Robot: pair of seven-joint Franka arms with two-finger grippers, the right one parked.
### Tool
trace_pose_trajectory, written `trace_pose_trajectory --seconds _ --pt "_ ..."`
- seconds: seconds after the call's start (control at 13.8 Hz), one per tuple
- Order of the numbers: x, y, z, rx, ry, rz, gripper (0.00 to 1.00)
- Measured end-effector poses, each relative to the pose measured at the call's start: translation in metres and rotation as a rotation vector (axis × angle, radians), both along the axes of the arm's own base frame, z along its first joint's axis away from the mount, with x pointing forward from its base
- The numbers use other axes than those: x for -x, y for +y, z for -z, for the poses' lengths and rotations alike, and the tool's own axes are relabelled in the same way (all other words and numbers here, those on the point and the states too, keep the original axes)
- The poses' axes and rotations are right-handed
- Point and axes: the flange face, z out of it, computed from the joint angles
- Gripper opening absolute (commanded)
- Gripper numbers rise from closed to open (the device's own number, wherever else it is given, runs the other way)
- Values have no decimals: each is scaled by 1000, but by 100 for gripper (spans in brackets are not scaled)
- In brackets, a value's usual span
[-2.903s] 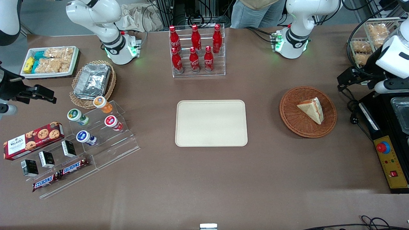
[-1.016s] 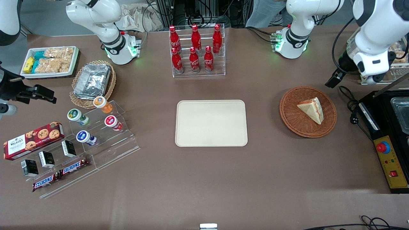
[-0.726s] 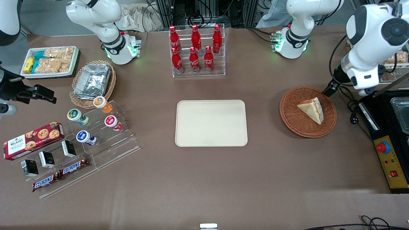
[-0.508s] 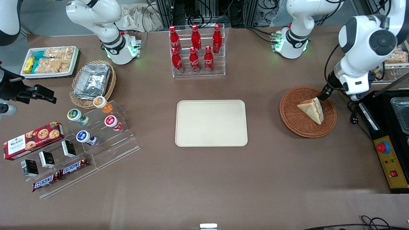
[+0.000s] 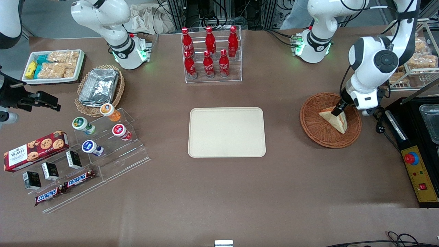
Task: Place sandwich from basket to tray
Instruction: 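Lower the left gripper onto the wrapped sandwich and close on it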
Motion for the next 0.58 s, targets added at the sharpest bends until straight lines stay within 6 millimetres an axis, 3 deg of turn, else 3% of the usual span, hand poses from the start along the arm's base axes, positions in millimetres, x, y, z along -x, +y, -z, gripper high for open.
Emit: trace_pose_trajectory --seconds 0.58 --pt "-5 1 50 18 -20 11 100"
